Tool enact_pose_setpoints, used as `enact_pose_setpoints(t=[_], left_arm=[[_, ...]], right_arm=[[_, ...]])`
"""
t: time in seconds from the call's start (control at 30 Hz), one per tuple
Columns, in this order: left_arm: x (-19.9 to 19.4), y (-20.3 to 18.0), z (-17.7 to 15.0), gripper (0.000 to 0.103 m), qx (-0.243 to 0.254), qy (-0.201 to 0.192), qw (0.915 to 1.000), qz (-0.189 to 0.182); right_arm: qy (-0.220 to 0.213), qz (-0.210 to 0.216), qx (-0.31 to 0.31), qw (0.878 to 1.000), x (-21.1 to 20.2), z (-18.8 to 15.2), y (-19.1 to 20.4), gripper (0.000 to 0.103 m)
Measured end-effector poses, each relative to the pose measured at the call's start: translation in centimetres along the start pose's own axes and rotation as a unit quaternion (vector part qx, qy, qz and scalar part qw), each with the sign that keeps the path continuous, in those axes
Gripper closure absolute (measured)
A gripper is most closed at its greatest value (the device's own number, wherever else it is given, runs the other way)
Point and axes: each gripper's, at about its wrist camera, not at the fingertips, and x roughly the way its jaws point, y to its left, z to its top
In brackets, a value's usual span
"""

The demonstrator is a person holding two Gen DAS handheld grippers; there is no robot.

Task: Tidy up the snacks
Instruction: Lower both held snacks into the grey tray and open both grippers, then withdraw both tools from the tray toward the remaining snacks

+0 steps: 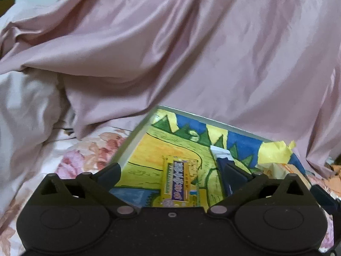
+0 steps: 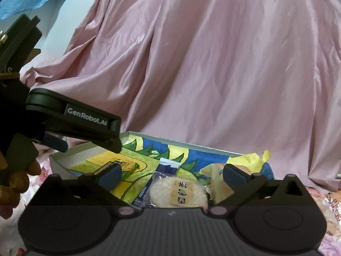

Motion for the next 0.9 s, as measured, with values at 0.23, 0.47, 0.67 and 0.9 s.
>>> enact_pose_setpoints(t=[0.23, 0.47, 0.67, 0.9], left_arm=[[-2.0, 0.4, 0.2, 0.001, -0.001, -0.017, 0.9998, 0.009], [-4.8, 1.2, -0.6, 0.001, -0.005, -0.031, 0.9994, 0.014], [-7.5, 1.9, -1.7, 0.001, -0.001, -0.035, 0.9992, 0.021], [-11.0, 2.8, -3.3, 0.001, 0.001, -0.041, 0.9988, 0.025]], right_arm=[[-0.017, -0.011, 0.002, 1.0, -1.6, 0.4, -0.1, 0.0], [-0.035, -0.022, 0.016, 0.999, -4.2, 0.5, -0.6, 0.0], [-0.042, -0.031, 0.032, 0.998, -7.1, 0.7, -0.9, 0.0], [-0.049, -0.031, 0.039, 0.998, -10.4, 1.1, -0.5, 0.0]])
